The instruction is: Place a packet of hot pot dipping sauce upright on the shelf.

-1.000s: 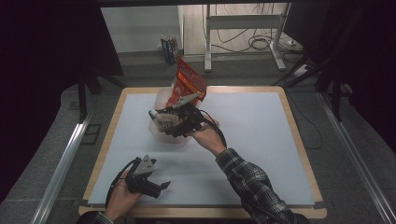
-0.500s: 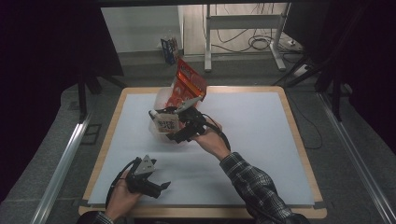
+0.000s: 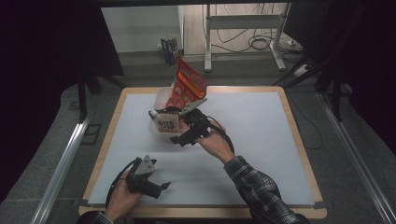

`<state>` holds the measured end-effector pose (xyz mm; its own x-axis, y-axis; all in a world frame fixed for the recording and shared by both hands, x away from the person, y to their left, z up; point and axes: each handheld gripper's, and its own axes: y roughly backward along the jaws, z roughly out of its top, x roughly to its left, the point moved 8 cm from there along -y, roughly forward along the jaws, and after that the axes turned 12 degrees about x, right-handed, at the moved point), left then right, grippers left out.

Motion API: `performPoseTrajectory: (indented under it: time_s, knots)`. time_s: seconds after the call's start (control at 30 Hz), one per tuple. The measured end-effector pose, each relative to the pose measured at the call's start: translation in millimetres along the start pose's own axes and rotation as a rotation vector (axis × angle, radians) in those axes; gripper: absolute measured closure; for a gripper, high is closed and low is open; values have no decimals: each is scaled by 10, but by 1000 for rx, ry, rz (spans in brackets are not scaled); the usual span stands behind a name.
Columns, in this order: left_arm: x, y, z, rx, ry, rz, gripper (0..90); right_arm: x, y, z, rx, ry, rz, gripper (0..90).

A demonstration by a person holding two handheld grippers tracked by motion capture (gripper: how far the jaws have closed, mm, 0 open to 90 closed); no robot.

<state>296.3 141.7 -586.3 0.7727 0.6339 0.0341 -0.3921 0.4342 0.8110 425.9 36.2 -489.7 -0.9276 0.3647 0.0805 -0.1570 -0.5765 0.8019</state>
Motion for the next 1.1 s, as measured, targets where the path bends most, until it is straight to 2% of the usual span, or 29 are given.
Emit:
performPoseTrajectory:
  time_s: [0.27,0.7,0.97,1.1]
  knots:
    - [-2,-3,-2,2,-2,0,23,-1,39,-86,-27,-10,-2,0]
    - [-3,-6,-3,4,-3,3,24,-5,53,-260,-34,-19,-20,0]
    - [-2,-7,-3,3,-5,4,24,19,61,-324,-38,-3,-38,0]
    - [-3,-5,-2,2,-6,5,24,42,58,-363,-20,14,-46,0]
